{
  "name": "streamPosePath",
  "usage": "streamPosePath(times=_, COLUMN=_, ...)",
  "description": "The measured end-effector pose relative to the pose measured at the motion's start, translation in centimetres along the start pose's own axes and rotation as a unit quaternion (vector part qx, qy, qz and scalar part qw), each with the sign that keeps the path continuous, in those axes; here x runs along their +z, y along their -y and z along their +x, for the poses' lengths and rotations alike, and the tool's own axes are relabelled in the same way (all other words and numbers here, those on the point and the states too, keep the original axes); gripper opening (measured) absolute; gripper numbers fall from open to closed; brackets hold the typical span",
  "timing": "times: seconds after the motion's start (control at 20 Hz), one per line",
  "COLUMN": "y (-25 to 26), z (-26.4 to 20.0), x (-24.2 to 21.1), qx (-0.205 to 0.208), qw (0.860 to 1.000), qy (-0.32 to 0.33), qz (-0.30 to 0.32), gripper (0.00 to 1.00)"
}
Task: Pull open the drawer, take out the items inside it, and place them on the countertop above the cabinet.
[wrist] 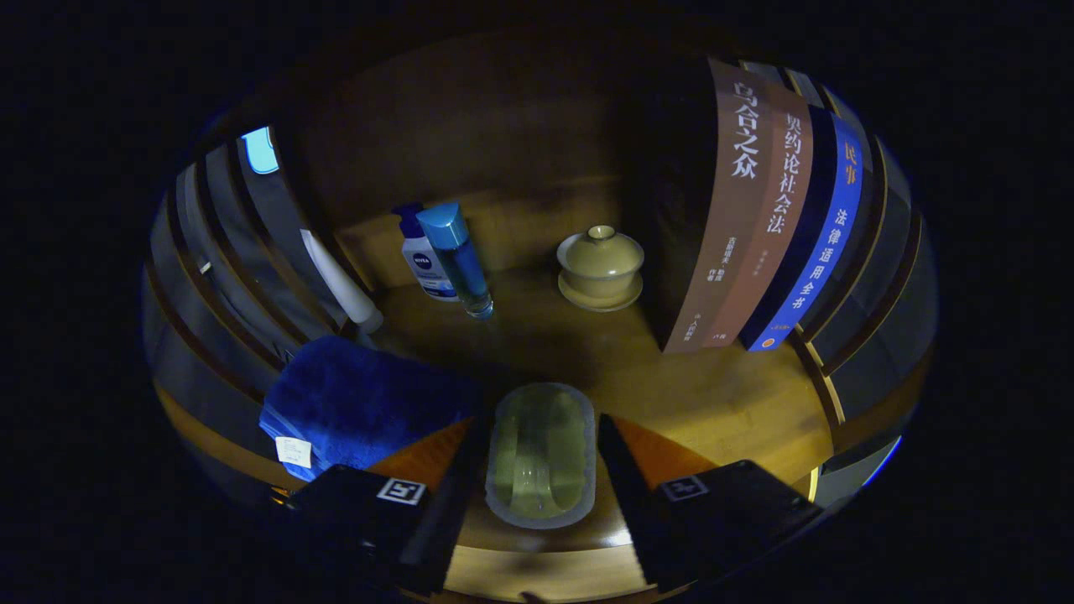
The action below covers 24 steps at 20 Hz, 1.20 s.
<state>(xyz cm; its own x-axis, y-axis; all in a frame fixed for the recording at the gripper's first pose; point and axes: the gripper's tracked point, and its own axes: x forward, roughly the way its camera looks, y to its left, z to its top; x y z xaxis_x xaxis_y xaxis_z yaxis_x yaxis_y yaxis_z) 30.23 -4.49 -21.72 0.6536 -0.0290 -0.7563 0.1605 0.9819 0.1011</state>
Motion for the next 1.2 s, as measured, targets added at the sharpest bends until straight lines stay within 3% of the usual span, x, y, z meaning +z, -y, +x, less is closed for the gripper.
streamPosePath(times=0.05, y=0.0, z=-0.2, x=0.1, qx=0.0, qw=1.0, qy=0.003, qz=0.0, gripper=0.94)
streamPosePath(times=0.25, y=-0.5, z=-1.9, x=-0.1, qx=0.008, qw=1.0, qy=0.02, qz=0.0, gripper=0.99)
streamPosePath(times=0.5, y=-0.5, z=-5.7, x=-2.5, qx=0.009, qw=0.998, qy=0.06, qz=-0.006, gripper=0.99)
streamPosePath(times=0.85, y=-0.9, z=-15.3, x=-8.1, qx=0.038, qw=0.986, qy=0.162, qz=-0.019, gripper=1.0)
streamPosePath(times=1.0, y=-1.0, z=-19.5, x=-11.6, qx=0.05, qw=0.976, qy=0.211, qz=-0.026, gripper=0.99)
streamPosePath(times=1.2, y=0.4, z=-21.1, x=-17.9, qx=0.046, qw=0.973, qy=0.224, qz=-0.005, gripper=0.99)
